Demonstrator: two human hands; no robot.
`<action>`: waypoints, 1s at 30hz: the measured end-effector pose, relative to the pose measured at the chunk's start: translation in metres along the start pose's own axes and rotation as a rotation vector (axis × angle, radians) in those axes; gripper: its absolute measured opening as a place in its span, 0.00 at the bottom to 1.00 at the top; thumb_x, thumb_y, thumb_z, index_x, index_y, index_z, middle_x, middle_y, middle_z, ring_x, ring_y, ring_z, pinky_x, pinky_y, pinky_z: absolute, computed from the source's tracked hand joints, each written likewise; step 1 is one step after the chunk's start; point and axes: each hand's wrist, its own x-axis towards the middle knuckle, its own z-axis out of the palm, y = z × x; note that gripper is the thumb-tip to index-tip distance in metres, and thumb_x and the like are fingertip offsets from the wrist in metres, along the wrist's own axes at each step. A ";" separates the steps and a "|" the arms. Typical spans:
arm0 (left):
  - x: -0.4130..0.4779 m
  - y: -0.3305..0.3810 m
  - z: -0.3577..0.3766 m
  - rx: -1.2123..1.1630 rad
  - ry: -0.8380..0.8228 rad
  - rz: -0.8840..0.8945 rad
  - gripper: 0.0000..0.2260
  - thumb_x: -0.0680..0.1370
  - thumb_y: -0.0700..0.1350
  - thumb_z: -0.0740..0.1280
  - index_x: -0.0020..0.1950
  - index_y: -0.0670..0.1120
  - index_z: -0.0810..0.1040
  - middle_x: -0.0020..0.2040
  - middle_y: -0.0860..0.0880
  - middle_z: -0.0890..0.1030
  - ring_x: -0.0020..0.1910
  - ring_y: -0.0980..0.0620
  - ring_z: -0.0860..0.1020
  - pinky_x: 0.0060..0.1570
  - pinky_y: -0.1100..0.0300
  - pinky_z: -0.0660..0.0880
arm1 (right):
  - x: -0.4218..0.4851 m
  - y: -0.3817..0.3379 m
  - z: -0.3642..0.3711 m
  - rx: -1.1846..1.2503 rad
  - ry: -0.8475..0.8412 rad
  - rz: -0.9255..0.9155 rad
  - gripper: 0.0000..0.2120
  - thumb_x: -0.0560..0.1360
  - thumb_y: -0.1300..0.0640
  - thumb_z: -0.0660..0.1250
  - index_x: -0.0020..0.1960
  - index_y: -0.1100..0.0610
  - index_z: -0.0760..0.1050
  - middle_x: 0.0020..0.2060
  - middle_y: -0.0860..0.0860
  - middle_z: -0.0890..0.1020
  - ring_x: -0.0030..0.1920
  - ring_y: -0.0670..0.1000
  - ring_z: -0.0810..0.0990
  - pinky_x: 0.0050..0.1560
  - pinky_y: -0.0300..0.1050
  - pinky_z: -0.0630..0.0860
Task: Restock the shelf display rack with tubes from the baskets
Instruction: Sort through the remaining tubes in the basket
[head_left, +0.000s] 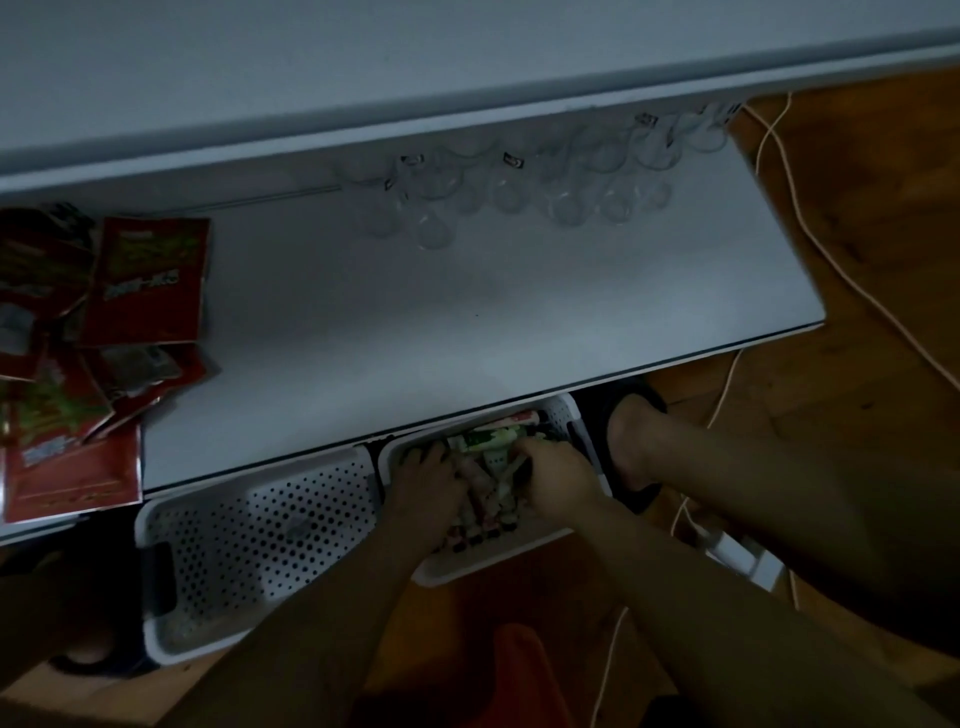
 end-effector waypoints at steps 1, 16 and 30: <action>0.001 -0.003 0.003 -0.013 -0.001 -0.007 0.16 0.65 0.50 0.76 0.50 0.51 0.82 0.54 0.47 0.79 0.55 0.44 0.74 0.51 0.52 0.71 | 0.001 -0.002 -0.001 0.043 0.007 0.015 0.13 0.74 0.58 0.66 0.58 0.54 0.78 0.49 0.54 0.82 0.49 0.56 0.80 0.41 0.42 0.72; -0.021 -0.025 -0.042 -1.838 0.010 -0.377 0.05 0.81 0.40 0.62 0.51 0.39 0.70 0.47 0.36 0.73 0.43 0.42 0.75 0.41 0.53 0.76 | -0.027 -0.037 -0.059 0.929 -0.088 0.152 0.13 0.76 0.59 0.69 0.58 0.60 0.72 0.51 0.54 0.78 0.47 0.49 0.79 0.50 0.47 0.80; -0.059 -0.016 -0.088 -2.157 0.059 -0.289 0.19 0.80 0.55 0.60 0.57 0.40 0.76 0.44 0.42 0.81 0.39 0.47 0.78 0.40 0.53 0.76 | -0.068 -0.100 -0.087 0.770 0.115 -0.037 0.13 0.70 0.50 0.74 0.38 0.57 0.74 0.41 0.61 0.80 0.38 0.55 0.78 0.38 0.51 0.76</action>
